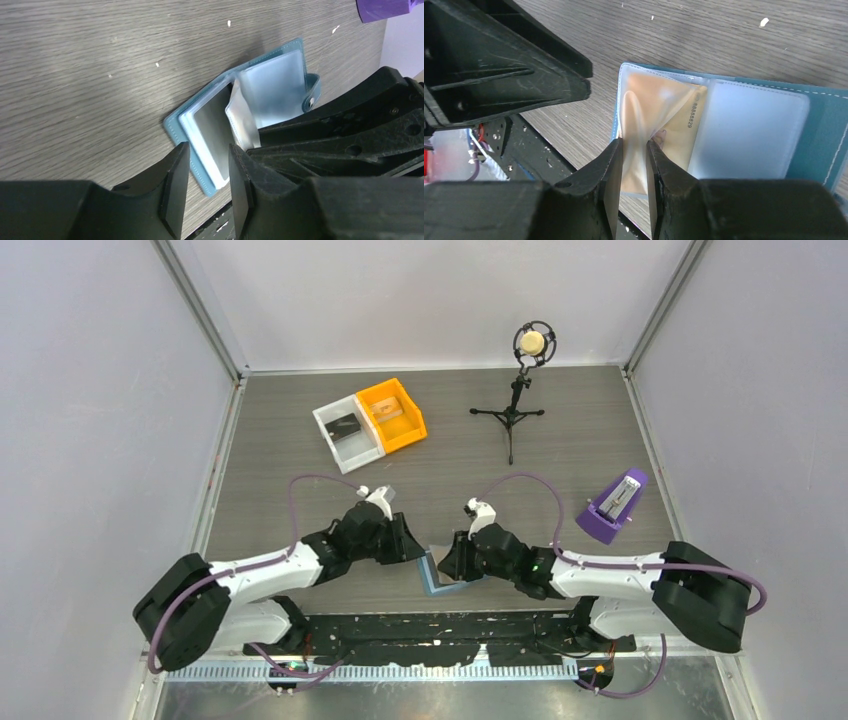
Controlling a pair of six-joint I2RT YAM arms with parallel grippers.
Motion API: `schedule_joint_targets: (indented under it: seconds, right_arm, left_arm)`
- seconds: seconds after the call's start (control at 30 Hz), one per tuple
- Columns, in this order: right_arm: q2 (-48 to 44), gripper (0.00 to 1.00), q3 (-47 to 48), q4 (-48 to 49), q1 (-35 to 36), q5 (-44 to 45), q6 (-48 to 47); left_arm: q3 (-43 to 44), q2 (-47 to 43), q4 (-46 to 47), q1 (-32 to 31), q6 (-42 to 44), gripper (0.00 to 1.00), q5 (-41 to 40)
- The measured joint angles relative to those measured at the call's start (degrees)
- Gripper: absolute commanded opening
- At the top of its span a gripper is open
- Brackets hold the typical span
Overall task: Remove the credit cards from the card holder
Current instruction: Remove the credit card from the card holder.
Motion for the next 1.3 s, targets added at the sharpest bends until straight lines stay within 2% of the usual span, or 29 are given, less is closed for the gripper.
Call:
schedule_joint_targets:
  seconds: [0.27, 0.53, 0.73, 0.87, 1.03, 1.3]
  right_arm:
    - [-1.49, 0.31, -1.27, 2.84, -1.42, -2.49, 0.83]
    - [-1.49, 0.33, -1.81, 2.75, -2.54, -4.48, 0.98]
    - [-1.46, 0.44, -1.81, 2.69, -2.89, -5.25, 0.98]
    - [-1.66, 0.53, -1.81, 2.4, -2.93, -5.31, 0.9]
    - [-6.12, 0.57, -1.77, -2.36, -2.93, -3.78, 0.37]
    - [-19.78, 0.58, -1.68, -16.0, -2.99, -0.04, -1.42]
  left_arm:
    - [4.28, 6.25, 1.16, -0.7, -0.24, 0.26, 1.81]
    - [6.05, 9.9, 1.38, -1.16, -0.96, 0.26, 2.8]
    - [6.01, 11.47, 5.97, -1.18, -2.99, 0.28, 5.53]
    - [5.79, 13.86, 12.22, -1.49, -5.07, 0.29, 8.22]
    - [4.76, 18.4, 20.35, -3.06, -8.83, 0.29, 10.82]
    - [4.68, 20.98, 27.32, -6.16, -12.24, 0.29, 11.93]
